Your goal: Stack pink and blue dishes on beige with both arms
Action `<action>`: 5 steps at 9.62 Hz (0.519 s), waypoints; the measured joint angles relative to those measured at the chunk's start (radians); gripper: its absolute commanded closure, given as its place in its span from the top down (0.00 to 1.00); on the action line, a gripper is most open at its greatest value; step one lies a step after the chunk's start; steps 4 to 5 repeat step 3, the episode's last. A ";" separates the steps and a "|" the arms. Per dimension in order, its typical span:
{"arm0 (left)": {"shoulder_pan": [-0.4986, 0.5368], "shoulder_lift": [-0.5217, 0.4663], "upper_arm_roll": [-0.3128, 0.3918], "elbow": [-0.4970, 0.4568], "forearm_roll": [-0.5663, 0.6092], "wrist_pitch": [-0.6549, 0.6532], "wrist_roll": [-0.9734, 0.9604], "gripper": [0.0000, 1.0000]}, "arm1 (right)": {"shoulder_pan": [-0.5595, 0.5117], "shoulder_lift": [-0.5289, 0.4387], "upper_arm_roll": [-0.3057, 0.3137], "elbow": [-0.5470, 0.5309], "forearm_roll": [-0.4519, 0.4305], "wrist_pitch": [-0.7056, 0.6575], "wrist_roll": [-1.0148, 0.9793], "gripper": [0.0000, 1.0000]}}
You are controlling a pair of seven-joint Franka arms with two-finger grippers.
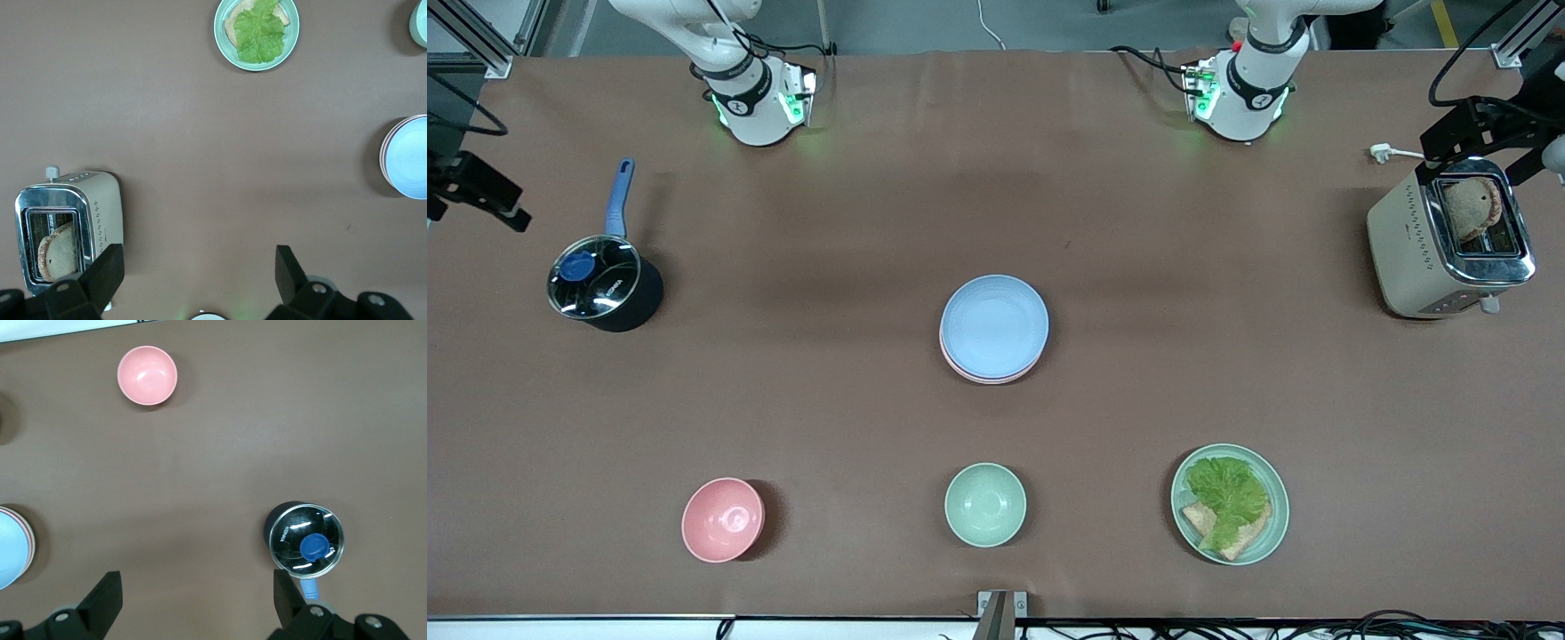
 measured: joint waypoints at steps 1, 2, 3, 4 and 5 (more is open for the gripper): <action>0.001 0.000 0.000 -0.001 -0.002 0.000 0.000 1.00 | 0.000 0.011 -0.009 0.000 0.000 0.013 -0.002 1.00; 0.002 0.000 0.000 -0.002 -0.012 0.000 0.000 1.00 | 0.000 0.017 -0.011 0.000 0.000 0.017 -0.002 1.00; 0.002 0.000 0.000 -0.004 -0.022 0.001 0.000 1.00 | 0.000 0.019 -0.011 0.001 0.000 0.018 -0.002 1.00; 0.002 0.000 0.000 -0.004 -0.022 0.001 0.000 1.00 | 0.000 0.019 -0.011 0.001 0.000 0.018 -0.002 1.00; 0.002 0.000 0.000 -0.004 -0.022 0.001 0.000 1.00 | 0.000 0.019 -0.011 0.001 0.000 0.018 -0.002 1.00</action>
